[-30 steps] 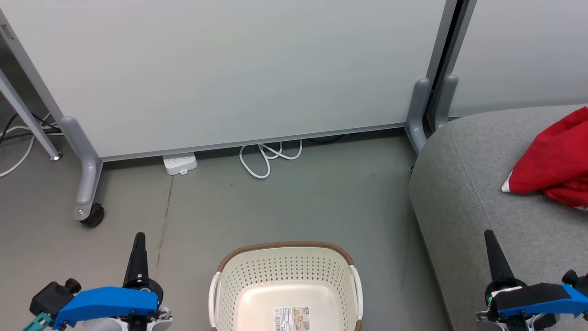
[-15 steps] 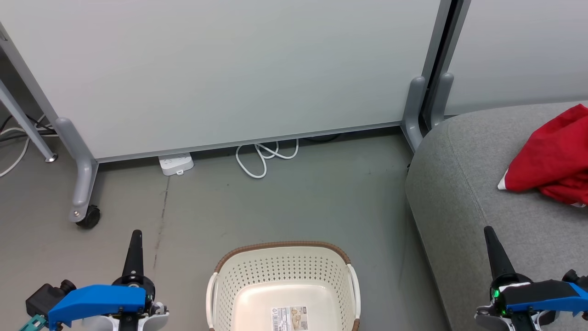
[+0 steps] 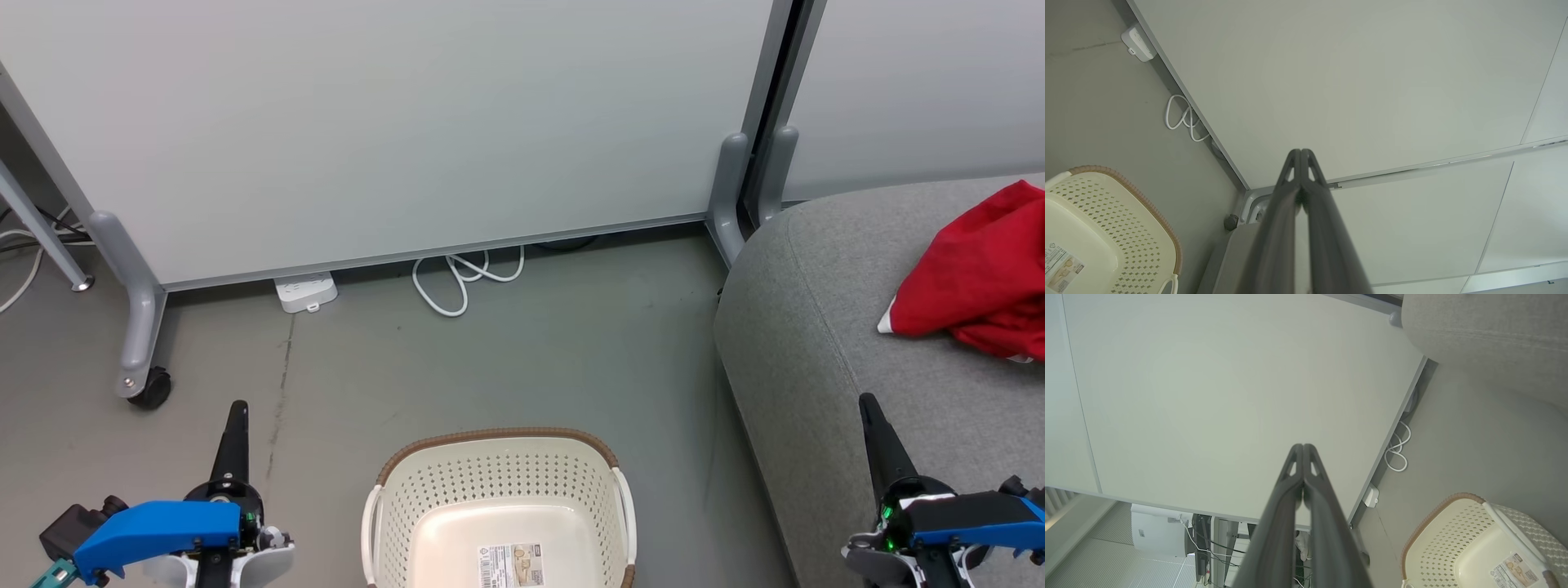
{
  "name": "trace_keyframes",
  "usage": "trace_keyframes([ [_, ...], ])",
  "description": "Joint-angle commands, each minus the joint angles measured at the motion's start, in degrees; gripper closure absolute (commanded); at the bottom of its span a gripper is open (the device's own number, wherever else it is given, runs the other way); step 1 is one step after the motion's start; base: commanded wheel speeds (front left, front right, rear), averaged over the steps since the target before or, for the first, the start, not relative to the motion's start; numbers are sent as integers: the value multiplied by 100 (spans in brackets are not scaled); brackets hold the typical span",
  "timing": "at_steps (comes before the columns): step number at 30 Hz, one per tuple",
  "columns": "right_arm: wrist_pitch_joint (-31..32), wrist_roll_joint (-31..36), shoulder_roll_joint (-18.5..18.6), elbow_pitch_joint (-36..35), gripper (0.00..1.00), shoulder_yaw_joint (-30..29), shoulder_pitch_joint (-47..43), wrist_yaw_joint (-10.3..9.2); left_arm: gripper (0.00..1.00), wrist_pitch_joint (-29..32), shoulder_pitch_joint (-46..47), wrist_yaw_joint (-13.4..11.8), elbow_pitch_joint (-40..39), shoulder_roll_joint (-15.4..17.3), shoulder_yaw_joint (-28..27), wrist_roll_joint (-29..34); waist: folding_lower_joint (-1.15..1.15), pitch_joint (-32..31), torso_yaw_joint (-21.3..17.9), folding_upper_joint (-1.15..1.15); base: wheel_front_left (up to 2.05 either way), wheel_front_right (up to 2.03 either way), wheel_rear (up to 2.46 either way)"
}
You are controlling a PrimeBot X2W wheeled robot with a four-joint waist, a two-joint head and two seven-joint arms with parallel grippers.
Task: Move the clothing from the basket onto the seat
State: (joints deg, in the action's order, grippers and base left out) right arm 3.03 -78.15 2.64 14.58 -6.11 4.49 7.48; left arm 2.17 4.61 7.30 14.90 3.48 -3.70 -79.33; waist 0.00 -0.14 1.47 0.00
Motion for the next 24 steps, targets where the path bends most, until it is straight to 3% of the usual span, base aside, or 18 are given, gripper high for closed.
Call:
trace_keyframes([
  [1,41,-156,34,-45,100,-16,114,2,100,44,117,25,-53,30,-51,-131,0,2,-8,0,0,0,0],
  [24,297,-1159,38,-60,100,-41,180,2,100,312,168,28,-94,13,-185,-1108,0,24,-111,0,0,0,0],
])
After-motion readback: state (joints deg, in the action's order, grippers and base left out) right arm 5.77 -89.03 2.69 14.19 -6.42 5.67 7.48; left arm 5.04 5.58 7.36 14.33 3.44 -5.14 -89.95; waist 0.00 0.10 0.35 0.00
